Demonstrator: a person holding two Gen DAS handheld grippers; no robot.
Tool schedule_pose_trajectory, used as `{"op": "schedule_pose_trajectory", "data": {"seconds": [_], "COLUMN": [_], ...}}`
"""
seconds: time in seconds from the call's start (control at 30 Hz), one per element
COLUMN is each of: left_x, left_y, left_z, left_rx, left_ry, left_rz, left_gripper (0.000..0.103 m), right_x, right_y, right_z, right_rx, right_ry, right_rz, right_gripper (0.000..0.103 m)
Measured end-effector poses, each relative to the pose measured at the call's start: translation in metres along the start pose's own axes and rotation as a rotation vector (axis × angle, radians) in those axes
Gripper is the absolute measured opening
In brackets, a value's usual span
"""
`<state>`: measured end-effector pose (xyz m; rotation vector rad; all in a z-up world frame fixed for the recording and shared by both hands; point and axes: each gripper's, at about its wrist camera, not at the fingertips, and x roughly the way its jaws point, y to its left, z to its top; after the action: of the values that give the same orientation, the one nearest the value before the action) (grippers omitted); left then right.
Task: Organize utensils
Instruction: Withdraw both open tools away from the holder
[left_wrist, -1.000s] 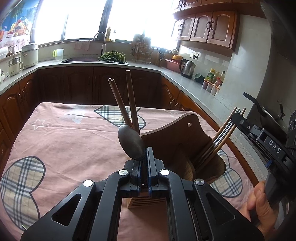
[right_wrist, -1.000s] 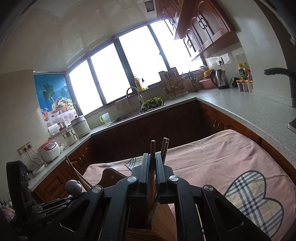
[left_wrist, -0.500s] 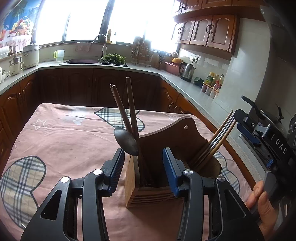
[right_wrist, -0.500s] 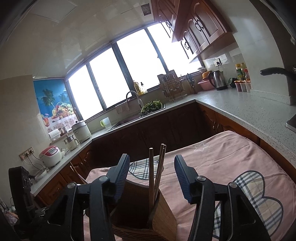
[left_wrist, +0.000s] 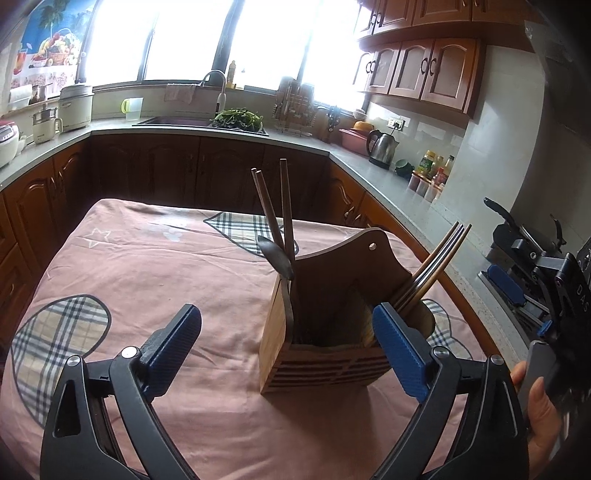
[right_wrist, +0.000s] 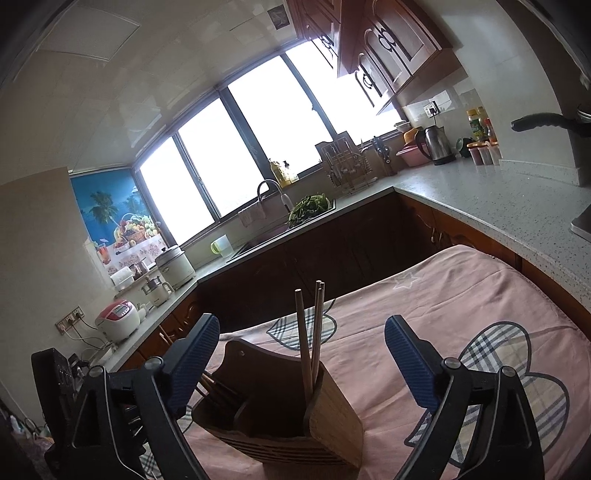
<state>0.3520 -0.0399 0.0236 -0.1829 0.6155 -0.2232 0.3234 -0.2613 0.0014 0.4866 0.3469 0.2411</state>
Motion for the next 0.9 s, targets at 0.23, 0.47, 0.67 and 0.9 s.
{"op": "schedule_pose_trajectory", "data": {"seconds": [0.23, 0.47, 0.67, 0.9], "left_x": [-0.035, -0.078, -0.117, -0.153], "left_y": [0.006, 0.010, 0.011, 0.011], "left_z": [-0.018, -0.044, -0.072, -0.095], "left_rx": [-0.032, -0.083, -0.098, -0.085], "left_ry": [-0.008, 0.000, -0.007, -0.023], "left_rz": [0.000, -0.034, -0.040, -0.020], "left_gripper": [0.100, 0.101, 0.101, 0.102], "right_x": [-0.034, -0.075, -0.115, -0.149], "right_y": [0.011, 0.018, 0.028, 0.035], "right_z": [-0.013, -0.026, -0.040, -0.061], "right_rx": [-0.020, 0.009, -0.003, -0.016], "right_ry": [0.014, 0.007, -0.016, 0.011], "right_rz": [0.012, 0.033, 0.039, 0.054], "right_gripper": [0.094, 0.094, 0.095, 0.097]}}
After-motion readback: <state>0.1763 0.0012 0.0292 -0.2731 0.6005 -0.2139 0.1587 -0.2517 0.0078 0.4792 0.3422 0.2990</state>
